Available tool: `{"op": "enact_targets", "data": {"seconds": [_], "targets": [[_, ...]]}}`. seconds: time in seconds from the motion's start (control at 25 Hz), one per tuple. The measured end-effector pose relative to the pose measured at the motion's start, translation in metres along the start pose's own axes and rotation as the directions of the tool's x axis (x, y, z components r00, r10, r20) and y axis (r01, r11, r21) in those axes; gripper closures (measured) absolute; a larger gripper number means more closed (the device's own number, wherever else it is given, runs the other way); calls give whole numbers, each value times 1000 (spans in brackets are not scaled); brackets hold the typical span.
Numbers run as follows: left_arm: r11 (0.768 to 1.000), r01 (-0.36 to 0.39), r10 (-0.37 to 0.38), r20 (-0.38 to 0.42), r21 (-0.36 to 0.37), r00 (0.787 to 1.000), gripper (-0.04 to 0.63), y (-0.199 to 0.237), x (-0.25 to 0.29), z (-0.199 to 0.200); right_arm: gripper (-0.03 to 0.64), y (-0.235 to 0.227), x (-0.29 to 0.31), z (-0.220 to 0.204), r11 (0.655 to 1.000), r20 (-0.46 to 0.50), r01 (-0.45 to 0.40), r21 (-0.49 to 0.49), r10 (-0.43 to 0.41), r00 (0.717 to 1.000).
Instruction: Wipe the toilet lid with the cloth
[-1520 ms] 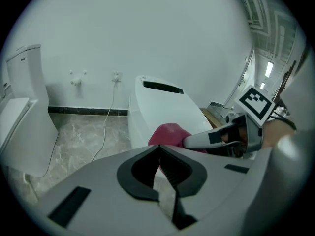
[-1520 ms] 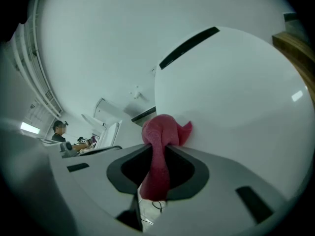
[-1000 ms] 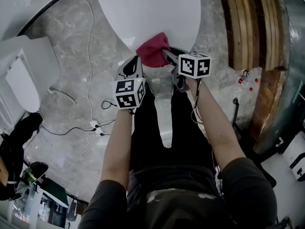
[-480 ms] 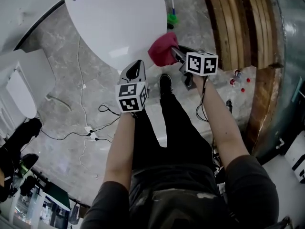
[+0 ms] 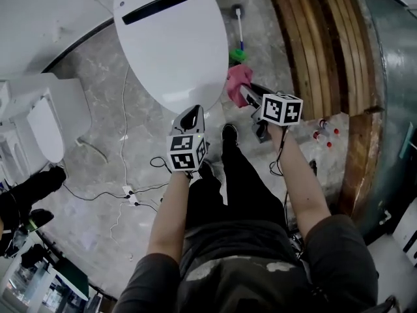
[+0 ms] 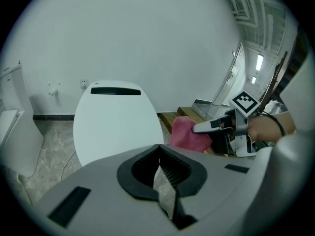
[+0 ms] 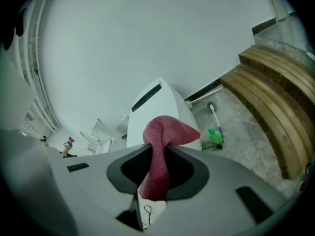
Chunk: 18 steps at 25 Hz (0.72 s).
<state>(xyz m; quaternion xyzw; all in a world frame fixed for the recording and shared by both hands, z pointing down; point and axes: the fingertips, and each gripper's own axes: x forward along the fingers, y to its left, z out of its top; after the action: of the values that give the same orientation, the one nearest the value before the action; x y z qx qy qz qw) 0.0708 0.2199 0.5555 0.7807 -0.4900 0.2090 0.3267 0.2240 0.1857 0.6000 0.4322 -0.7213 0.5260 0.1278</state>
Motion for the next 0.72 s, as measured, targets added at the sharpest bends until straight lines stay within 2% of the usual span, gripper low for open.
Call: {"op": "enact_targets", "data": {"seconds": [0.16,0.36,0.72], "targets": [[1000,-3,3,60,2,998,586,1,-29,26,540,43,-23,5,999,31,-31,-38,33,999],[999,45,-48,148,24,988,586,-11,-80,54,540,91,-50,-5,997,74,-57,-60,62,995],[996,87,-89,228,21,970,586,-30,-191,49,540,187,-111,-27,985,155,-99,-144,122,980]]}}
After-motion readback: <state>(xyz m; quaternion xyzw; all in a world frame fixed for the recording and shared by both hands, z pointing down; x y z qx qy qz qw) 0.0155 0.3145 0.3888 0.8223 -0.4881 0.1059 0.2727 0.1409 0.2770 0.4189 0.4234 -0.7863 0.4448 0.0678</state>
